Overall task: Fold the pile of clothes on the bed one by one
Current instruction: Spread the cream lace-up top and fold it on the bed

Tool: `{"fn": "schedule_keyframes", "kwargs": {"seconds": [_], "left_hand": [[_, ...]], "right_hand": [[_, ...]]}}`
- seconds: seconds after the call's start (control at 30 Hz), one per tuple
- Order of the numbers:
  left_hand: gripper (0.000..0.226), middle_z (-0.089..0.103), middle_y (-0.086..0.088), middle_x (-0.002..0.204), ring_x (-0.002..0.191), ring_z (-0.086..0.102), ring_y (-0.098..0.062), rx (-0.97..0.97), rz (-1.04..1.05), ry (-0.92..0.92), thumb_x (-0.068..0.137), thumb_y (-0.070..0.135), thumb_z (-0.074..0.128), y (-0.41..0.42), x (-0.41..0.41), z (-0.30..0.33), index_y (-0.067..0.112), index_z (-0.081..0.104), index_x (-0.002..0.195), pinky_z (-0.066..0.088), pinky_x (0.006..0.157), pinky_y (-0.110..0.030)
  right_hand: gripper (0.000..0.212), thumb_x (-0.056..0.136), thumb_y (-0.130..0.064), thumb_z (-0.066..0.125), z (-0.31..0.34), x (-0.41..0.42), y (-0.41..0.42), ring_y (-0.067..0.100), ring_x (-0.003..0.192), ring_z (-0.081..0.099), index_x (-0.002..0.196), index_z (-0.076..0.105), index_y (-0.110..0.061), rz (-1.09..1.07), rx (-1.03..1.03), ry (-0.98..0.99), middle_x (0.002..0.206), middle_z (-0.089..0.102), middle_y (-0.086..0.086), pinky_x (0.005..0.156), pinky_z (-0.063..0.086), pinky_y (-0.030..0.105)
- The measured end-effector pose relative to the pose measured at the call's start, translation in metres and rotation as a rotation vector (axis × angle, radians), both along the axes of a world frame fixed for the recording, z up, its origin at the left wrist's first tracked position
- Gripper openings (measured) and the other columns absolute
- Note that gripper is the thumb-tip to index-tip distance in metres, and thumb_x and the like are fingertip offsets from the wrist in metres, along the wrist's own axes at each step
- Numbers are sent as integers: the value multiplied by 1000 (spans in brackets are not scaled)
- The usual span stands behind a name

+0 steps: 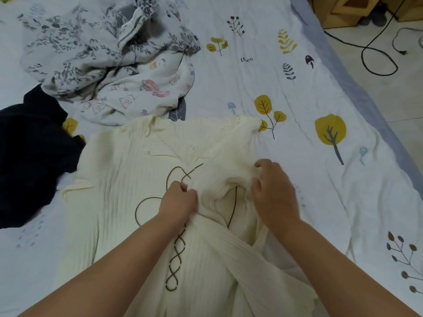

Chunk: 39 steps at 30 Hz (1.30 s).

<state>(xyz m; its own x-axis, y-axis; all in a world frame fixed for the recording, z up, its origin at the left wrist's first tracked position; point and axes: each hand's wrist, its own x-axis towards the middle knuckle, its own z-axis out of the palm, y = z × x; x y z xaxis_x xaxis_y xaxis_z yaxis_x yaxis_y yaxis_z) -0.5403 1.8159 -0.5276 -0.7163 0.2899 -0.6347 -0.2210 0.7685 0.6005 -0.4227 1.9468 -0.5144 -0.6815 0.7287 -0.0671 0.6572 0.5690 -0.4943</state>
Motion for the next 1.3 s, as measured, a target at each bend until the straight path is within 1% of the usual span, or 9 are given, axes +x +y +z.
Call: {"fn": "schedule_keyframes", "kwargs": {"seconds": [0.13, 0.23, 0.37, 0.57, 0.63, 0.73, 0.9, 1.17, 1.3], "left_hand": [[35, 61, -14, 100, 70, 52, -17, 266, 38, -108, 79, -9, 47, -5, 3, 7, 11, 54, 107, 41, 54, -23], [44, 64, -13, 91, 62, 56, -11, 423, 45, -108, 75, -18, 46, -3, 5, 11, 10, 57, 107, 43, 47, -15], [42, 66, -13, 87, 72, 63, -23, 387, 51, -97, 71, -16, 54, -7, 9, 5, 13, 57, 102, 51, 63, -33], [41, 63, -3, 99, 91, 60, -19, 296, -192, -13, 71, -2, 61, -16, 23, 3, 24, 55, 102, 50, 75, -30], [46, 65, -4, 99, 92, 62, -19, 389, -198, -29, 69, -9, 57, -17, 21, 6, 23, 59, 102, 51, 78, -33], [43, 66, -4, 91, 81, 63, -22, 319, -120, -7, 71, -12, 55, -18, 19, 0, 20, 59, 101, 52, 68, -34], [16, 50, -4, 66, 60, 53, -19, -28, -278, -136, 77, 8, 60, -19, 19, -8, 11, 48, 68, 48, 62, -30], [37, 61, -12, 77, 60, 61, -22, 655, 262, -872, 64, -4, 42, -43, -24, 31, 1, 58, 97, 54, 54, -25], [39, 59, -7, 80, 67, 55, -20, -112, -401, -369, 68, 12, 55, -80, -44, 22, 1, 62, 105, 48, 53, -22]], "right_hand": [[44, 96, -16, 41, 0, -34, -2, 23, 99, 47, 140, 40, -20, 220, 65, 38, 110, 46, 8, 77, 44, 32], [46, 97, -23, 43, -4, -59, 11, 24, 104, 41, 142, 36, -26, 407, 97, -211, 113, 36, 8, 82, 42, 35], [20, 95, -22, 46, 2, -70, 31, 25, 101, 42, 111, 56, -13, 451, -55, -487, 101, 28, 3, 84, 40, 35], [42, 97, -17, 38, 8, -69, 26, 27, 103, 50, 139, 36, -26, 617, -129, -531, 119, 48, 6, 78, 39, 33], [24, 94, -15, 41, -4, -72, 20, 24, 96, 51, 114, 53, -18, 681, -131, -586, 109, 55, 6, 75, 39, 31], [13, 89, -12, 45, -4, -74, 33, 21, 90, 48, 81, 48, -22, 441, -212, -328, 92, 50, -2, 75, 36, 29], [8, 82, -17, 49, 12, -71, 54, 18, 81, 47, 77, 50, -22, 57, -258, -88, 79, 51, -5, 61, 34, 26], [12, 85, -23, 48, 5, -58, 62, 24, 81, 48, 89, 50, -13, -103, -240, -250, 88, 51, 3, 65, 34, 28], [13, 86, -19, 45, -1, -55, 54, 24, 83, 47, 98, 49, -13, -79, -238, -272, 96, 53, 6, 68, 35, 30]]}}
